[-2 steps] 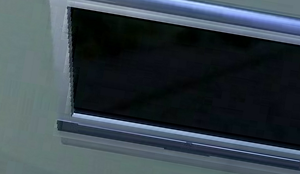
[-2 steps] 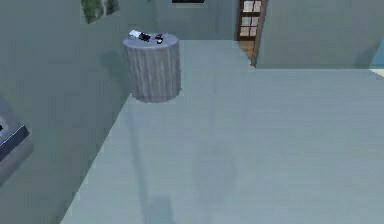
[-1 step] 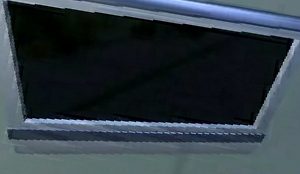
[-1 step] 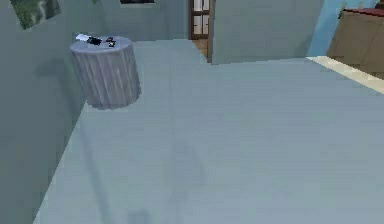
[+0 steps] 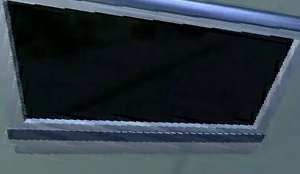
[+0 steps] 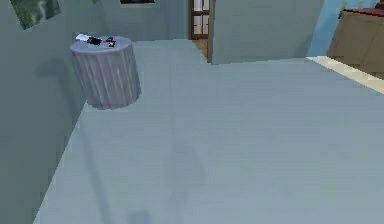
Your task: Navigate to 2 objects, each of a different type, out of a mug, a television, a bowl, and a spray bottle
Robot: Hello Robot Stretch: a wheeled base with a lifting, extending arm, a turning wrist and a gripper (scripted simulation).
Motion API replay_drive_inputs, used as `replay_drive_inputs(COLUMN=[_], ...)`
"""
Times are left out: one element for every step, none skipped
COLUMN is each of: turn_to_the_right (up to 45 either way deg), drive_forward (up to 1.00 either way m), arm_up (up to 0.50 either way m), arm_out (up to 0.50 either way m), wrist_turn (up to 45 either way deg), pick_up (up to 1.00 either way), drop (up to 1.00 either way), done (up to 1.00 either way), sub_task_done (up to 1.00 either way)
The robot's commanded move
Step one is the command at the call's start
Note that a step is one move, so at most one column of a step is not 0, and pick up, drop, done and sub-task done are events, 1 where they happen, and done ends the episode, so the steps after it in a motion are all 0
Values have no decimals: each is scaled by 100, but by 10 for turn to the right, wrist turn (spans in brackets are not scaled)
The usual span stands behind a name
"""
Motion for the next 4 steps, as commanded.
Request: replay_drive_inputs(turn_to_the_right=[-450, -450, -420, 0], drive_forward=[0, 0, 0, 100], arm_up=[0, 0, 0, 0], arm_out=[0, 0, 0, 0], wrist_turn=[0, 0, 0, 0], pick_up=[0, 0, 0, 0], drop=[0, 0, 0, 0], done=[0, 0, 0, 0], sub_task_done=[0, 0, 0, 0])
